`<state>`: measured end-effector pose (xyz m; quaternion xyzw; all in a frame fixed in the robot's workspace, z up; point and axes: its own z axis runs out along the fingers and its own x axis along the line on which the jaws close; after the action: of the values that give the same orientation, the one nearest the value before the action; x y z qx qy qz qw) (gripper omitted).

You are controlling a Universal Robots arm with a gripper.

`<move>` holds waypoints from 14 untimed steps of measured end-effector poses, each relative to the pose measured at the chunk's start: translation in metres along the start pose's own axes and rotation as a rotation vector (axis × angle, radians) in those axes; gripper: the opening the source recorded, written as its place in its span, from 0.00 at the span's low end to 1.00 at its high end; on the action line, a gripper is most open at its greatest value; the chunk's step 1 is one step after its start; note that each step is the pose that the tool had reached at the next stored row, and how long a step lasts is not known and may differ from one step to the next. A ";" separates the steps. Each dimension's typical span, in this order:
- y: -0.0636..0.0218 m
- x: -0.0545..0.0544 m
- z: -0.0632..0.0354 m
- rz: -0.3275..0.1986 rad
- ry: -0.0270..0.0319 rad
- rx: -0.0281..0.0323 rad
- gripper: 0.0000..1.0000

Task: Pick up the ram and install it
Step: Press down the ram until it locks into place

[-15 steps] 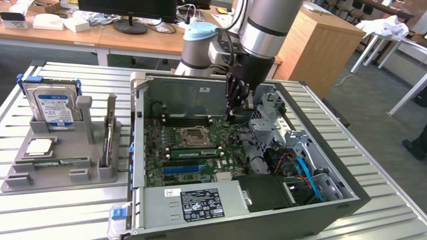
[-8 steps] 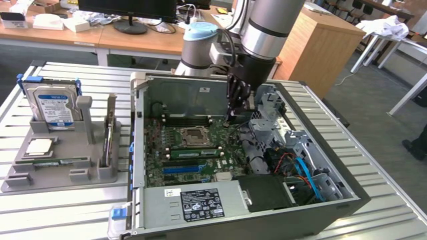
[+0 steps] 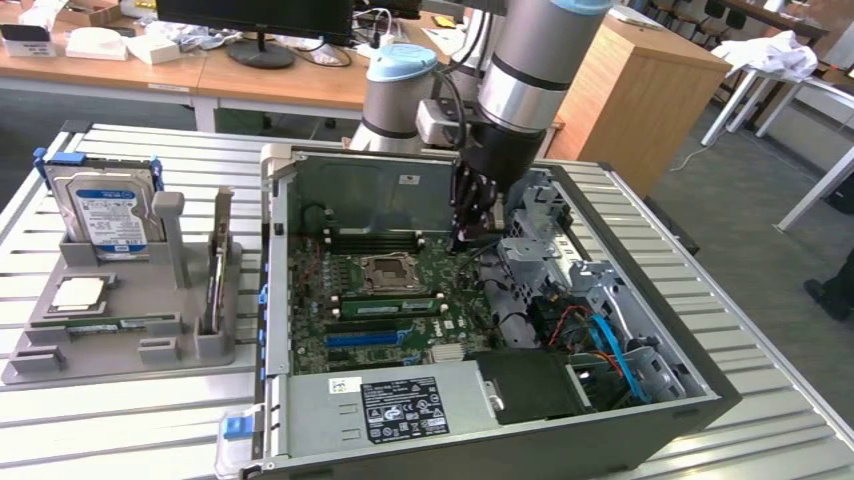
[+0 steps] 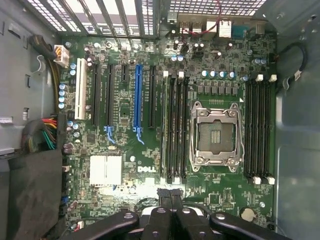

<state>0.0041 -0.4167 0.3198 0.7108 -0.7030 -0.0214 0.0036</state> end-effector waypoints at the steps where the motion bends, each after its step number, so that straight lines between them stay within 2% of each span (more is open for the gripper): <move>1: -0.0001 0.000 0.0018 0.000 0.0000 0.0000 0.10; 14: -0.0007 0.001 0.0212 0.000 0.0001 0.0000 0.10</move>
<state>0.0041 -0.4168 0.2986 0.7108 -0.7030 -0.0214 0.0036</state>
